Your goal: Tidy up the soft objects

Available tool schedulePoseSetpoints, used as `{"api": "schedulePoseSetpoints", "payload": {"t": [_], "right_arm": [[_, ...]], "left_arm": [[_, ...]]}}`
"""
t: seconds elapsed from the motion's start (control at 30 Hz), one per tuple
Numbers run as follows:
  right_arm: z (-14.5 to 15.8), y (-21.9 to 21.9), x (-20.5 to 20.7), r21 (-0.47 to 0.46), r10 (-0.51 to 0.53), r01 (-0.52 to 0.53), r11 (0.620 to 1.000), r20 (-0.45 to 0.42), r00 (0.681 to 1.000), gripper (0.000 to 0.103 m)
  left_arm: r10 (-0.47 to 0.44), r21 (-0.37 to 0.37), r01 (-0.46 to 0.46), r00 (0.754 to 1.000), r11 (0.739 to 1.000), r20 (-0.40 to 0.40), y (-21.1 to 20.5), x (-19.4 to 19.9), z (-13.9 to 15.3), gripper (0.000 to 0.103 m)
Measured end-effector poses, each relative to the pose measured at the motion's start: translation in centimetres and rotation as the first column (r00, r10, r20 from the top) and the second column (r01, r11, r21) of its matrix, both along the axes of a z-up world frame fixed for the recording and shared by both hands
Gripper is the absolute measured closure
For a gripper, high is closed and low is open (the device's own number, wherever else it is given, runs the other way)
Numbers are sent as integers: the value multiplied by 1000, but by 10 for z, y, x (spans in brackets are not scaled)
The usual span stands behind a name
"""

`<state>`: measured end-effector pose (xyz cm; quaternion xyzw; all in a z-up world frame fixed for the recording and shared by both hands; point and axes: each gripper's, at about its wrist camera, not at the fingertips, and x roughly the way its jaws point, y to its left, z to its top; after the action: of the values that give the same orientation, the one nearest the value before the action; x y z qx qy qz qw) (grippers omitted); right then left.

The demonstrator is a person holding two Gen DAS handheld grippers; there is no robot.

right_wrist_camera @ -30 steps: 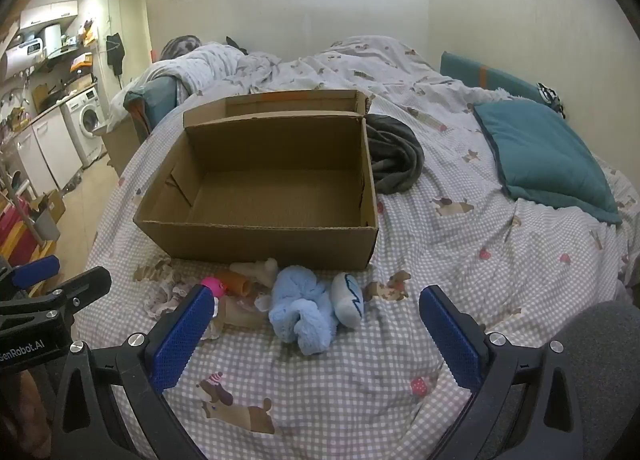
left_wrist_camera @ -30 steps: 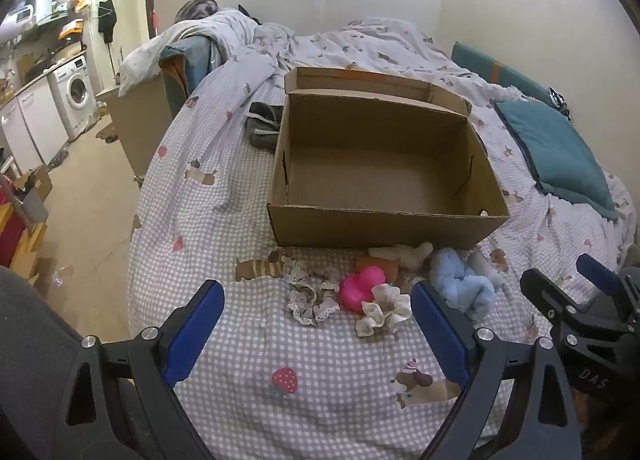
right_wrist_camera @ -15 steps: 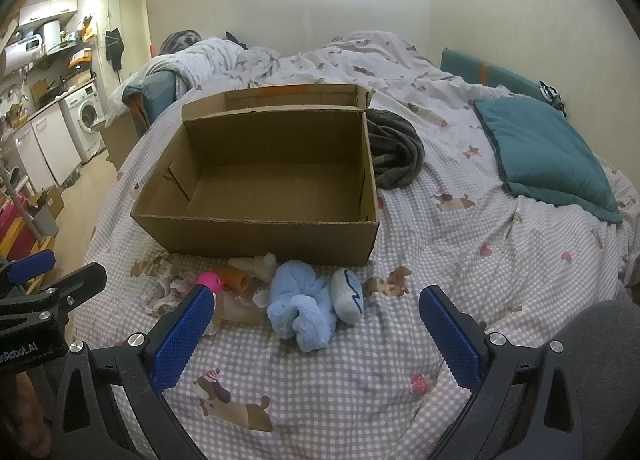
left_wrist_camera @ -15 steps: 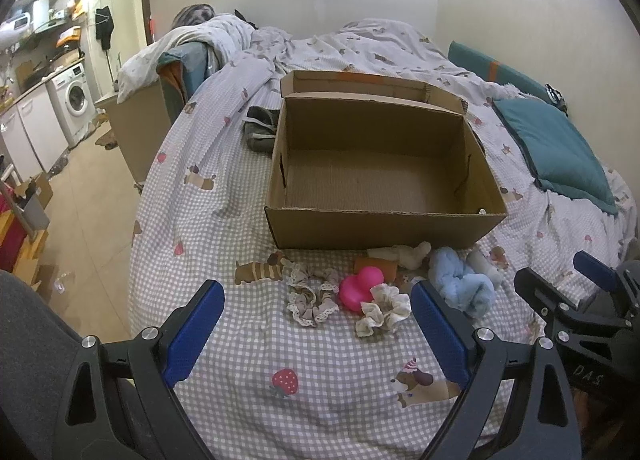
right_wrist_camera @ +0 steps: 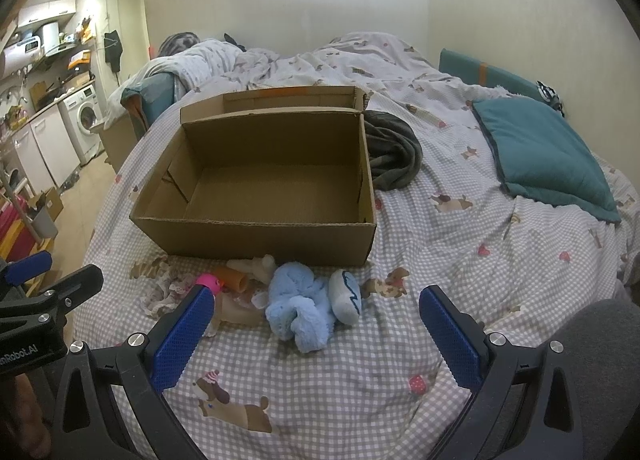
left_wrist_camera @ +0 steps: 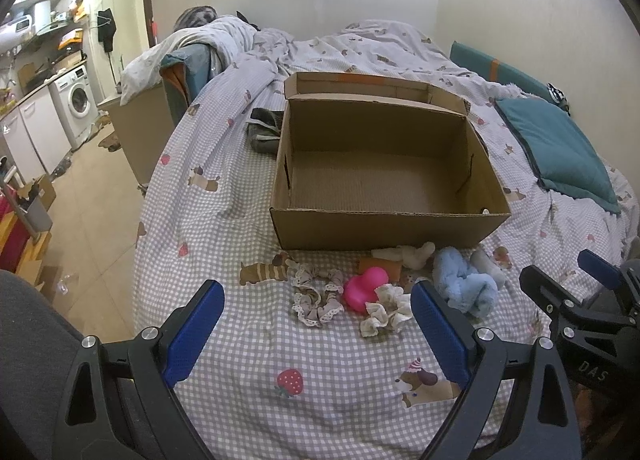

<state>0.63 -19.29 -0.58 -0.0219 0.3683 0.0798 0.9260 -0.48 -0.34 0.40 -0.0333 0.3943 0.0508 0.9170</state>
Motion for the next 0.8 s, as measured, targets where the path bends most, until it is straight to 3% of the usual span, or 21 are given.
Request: {"api": "schedulePoseSetpoints", "payload": {"t": [0.8], "right_arm": [[0,0,0,-1,0,0,1000,0,1000,0]], "left_arm": [[9,1,-9,1000,1000,-8,2,-1,1,9]]}}
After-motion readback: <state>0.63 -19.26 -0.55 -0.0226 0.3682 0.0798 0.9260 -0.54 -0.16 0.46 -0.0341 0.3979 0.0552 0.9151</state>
